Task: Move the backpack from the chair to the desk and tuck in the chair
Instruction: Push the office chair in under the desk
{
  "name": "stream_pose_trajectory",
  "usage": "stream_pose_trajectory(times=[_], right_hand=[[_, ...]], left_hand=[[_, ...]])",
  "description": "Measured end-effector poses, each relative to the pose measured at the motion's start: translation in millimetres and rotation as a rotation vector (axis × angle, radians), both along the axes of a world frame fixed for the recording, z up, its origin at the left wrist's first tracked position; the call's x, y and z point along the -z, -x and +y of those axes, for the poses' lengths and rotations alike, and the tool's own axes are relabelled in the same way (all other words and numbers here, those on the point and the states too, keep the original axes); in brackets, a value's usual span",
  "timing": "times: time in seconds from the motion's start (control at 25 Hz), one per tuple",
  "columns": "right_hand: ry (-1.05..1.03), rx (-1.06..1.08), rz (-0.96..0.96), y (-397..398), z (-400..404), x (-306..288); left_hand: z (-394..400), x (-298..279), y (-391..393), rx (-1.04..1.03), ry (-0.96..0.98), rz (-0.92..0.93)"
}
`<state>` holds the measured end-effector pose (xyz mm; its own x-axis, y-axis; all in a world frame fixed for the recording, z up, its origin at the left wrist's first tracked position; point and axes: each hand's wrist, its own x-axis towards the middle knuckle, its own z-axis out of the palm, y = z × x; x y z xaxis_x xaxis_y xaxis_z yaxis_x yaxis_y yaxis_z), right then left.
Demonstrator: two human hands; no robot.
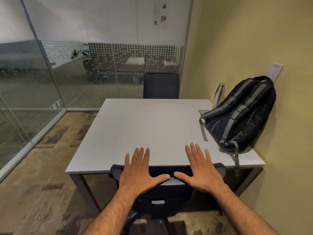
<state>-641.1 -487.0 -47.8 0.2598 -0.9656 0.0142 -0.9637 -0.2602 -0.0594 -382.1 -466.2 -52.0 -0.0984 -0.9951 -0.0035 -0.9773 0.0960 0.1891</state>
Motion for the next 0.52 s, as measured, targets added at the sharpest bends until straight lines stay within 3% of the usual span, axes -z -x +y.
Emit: stream_pose_trajectory(times=[0.52], right_hand=[[-0.006, -0.046, -0.028, -2.3, -60.3, 3.5]], left_hand=[[-53.6, -1.6, -4.2, -0.021, -0.020, 0.019]])
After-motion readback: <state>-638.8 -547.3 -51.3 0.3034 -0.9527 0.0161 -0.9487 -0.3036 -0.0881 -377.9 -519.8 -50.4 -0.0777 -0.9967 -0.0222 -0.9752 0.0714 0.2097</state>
